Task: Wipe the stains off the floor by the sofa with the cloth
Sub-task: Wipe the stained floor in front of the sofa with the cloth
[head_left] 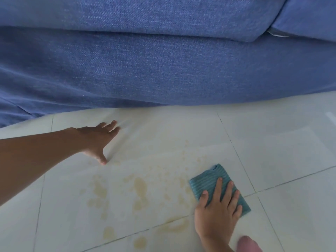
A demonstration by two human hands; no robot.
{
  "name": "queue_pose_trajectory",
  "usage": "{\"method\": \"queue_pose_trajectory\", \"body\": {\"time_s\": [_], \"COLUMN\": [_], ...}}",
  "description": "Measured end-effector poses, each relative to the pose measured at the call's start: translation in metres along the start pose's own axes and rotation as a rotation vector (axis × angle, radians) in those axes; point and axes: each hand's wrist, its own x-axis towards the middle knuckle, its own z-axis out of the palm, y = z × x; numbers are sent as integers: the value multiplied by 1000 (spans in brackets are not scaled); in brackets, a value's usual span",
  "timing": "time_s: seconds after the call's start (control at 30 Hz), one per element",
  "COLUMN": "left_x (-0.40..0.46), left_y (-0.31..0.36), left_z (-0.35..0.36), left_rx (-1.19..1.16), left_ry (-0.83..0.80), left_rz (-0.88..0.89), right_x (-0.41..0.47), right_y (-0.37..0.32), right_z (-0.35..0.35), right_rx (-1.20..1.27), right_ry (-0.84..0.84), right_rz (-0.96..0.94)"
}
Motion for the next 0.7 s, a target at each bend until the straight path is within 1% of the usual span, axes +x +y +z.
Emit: {"method": "queue_pose_trajectory", "body": {"time_s": [0.1, 0.33, 0.5, 0.7], "left_x": [-2, -1, -2, -4], "left_y": [-1, -3, -4, -6], "left_z": [4, 5, 7, 7], "left_rx": [-3, -6, -18, -55], "left_ry": [7, 8, 19, 24], "left_rz": [9, 17, 19, 25], "right_x": [9, 66, 105, 122], "right_y": [1, -24, -52, -92], "right_z": [0, -9, -13, -9], "right_rx": [-12, 20, 14, -3], "right_ry": [-38, -53, -84, -127], "right_rz": [-21, -71, -153, -287]}}
